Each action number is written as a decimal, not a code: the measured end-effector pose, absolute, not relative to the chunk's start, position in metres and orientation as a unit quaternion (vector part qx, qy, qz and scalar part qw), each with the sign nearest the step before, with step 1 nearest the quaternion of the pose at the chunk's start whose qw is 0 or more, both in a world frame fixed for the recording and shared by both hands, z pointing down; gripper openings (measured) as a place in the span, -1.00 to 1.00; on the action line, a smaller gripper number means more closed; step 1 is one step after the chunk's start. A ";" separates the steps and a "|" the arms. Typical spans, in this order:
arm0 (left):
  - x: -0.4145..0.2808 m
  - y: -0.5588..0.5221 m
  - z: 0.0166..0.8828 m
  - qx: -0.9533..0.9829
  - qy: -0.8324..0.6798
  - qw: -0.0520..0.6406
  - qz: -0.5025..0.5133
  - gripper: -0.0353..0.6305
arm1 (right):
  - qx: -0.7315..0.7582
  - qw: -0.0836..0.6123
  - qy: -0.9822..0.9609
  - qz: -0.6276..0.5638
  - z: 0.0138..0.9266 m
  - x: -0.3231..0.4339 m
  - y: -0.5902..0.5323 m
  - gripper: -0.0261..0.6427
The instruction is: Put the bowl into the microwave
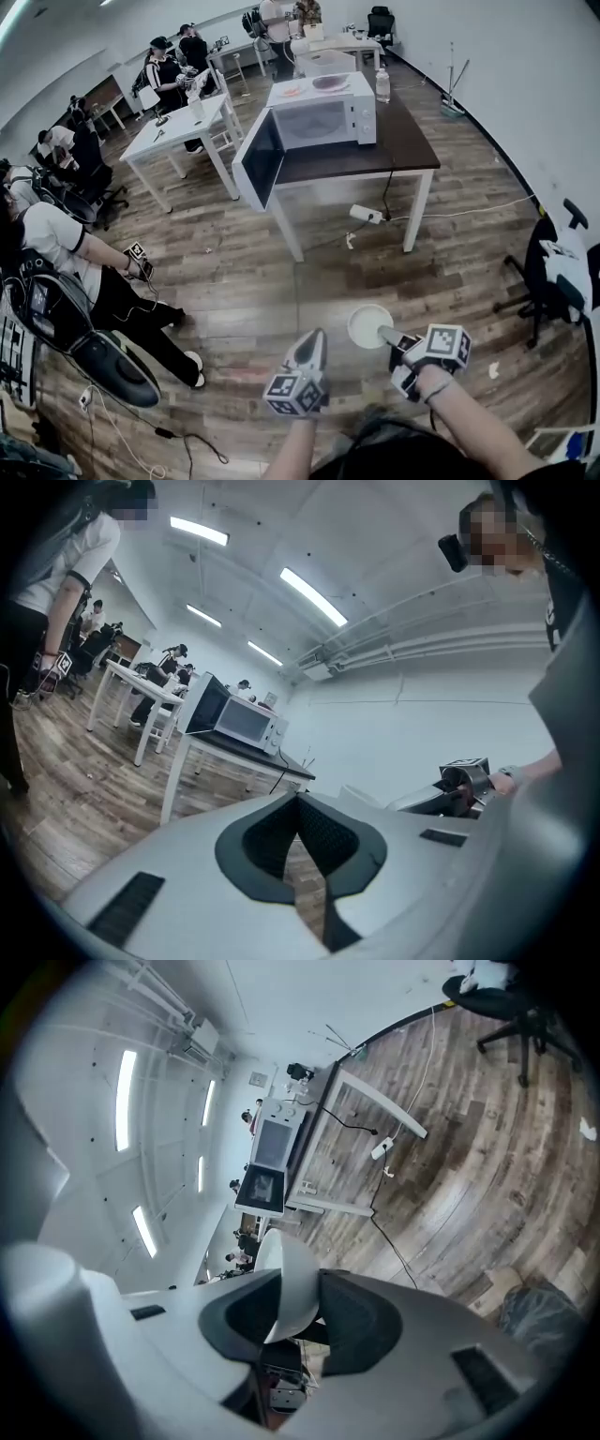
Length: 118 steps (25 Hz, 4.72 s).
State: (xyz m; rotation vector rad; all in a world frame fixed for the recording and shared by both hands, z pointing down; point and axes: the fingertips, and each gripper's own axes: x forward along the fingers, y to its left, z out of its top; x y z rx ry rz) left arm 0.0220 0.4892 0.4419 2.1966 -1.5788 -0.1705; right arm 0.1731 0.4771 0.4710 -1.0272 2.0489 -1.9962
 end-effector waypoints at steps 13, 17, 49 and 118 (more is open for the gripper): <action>0.040 0.425 0.450 0.777 -0.584 0.224 -0.065 -0.90 | -0.311 0.052 0.673 -0.669 0.473 0.188 0.404 -0.56; 0.039 0.415 0.452 0.772 -0.591 0.225 -0.062 -0.90 | -0.312 0.051 0.671 -0.670 0.473 0.190 0.388 -0.56; -0.002 0.190 0.442 0.801 -0.556 0.213 -0.057 -0.90 | -0.332 0.034 0.687 -0.646 0.462 0.124 0.199 -0.56; -0.093 -0.099 0.472 0.791 -0.564 0.228 -0.068 -0.90 | -0.329 0.013 0.653 -0.682 0.501 0.026 -0.079 -0.56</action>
